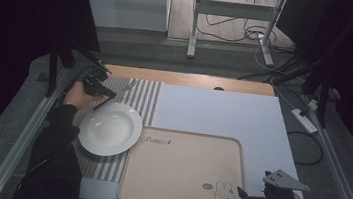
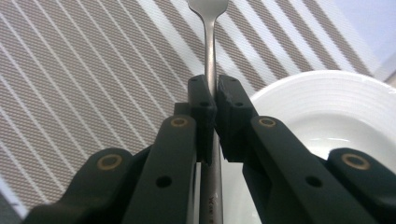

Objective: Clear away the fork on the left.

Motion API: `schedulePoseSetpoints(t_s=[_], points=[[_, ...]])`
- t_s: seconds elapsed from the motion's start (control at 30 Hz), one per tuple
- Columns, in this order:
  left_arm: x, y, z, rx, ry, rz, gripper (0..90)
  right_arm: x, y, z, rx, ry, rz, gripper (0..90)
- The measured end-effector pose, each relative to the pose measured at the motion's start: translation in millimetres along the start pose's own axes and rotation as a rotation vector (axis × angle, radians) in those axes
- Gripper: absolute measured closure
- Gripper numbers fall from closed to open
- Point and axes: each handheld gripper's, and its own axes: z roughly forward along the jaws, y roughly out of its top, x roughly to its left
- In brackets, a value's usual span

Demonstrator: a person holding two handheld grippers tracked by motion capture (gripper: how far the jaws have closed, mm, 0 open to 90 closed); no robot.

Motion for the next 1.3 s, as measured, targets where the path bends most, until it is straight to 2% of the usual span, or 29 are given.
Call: schedulePoseSetpoints(t_s=[0.37,0.67,0.8,0.83,0.97,1.3], points=[[-26.8,-5.8,3.6,0.001,-0.035,0.028,84.4,0.3,0.1,0.2,0.002,-0.002,-0.002,0.0],[-46.1,-10.3,3.1,-0.02,-0.052,0.05,84.4,0.3,0.0,0.2,0.002,-0.002,-0.002,0.0],[-56.5,-12.5,4.2,-0.015,-0.054,0.075,84.4,0.2,0.1,0.2,0.004,-0.002,-0.003,0.0],[-62.2,-13.9,4.4,-0.022,-0.058,0.078,84.4,0.4,0.1,0.1,0.003,-0.003,-0.003,0.0],[-70.3,-16.1,4.1,-0.032,-0.066,0.082,84.3,0.3,0.0,0.1,0.002,-0.003,-0.002,0.0],[-96.5,-25.0,6.1,-0.028,-0.084,0.112,84.4,0.4,0.0,-0.1,0.0,-0.002,-0.002,0.0]])
